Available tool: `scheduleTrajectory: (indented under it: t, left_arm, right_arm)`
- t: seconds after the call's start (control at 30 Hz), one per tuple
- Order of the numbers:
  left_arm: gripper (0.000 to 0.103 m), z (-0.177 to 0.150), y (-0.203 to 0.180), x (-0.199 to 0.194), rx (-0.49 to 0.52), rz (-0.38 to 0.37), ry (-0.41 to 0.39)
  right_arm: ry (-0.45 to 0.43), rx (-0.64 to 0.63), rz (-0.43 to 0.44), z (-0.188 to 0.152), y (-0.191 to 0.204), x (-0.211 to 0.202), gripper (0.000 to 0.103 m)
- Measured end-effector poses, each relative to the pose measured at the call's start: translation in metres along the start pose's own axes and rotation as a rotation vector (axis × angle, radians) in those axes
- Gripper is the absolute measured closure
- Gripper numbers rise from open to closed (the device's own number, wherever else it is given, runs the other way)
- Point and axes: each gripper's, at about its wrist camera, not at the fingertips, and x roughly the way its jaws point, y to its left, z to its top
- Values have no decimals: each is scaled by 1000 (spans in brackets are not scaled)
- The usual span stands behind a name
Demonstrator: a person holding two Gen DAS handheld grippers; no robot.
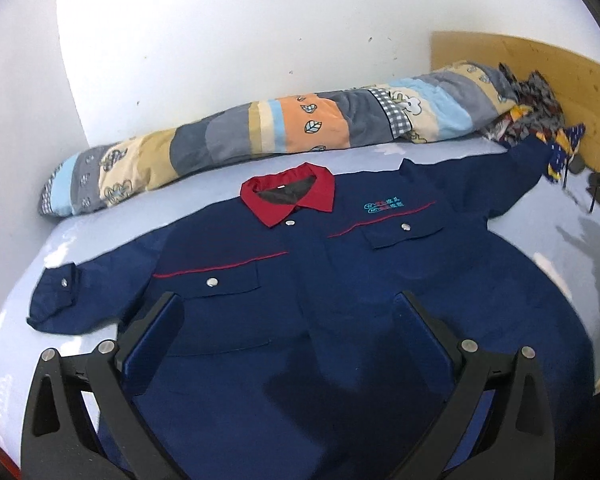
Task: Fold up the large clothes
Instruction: 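Reach the right gripper to the sleeve cuff by the headboard and grasp it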
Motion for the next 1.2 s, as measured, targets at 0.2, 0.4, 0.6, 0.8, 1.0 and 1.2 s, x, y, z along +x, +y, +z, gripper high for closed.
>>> scheduleTrajectory:
  t: [0.2,0.4,0.6,0.8,1.0,1.2]
  left_arm:
    - [0,-2,9,20,-31,-9,67]
    - [0,-12,14,26,-8,37,99]
    - [0,-10,18,27,-14,54,72]
    - [0,-11,6,39,-5,4,117]
    - [0,-13,0,34,13,-25,114]
    - [0,-12,10,41,-42,-42,141]
  right_arm:
    - [71,41,81,80,-56,67,7]
    - [118,58,66,137,-112,132,10]
    - [-96,169,-544,198,-198,103,25]
    - [-198,100,-195,176,-139,76,27]
    - [-102,158,13,179,-111,121,29]
    - [-62,274,-85,197,-132,185,42]
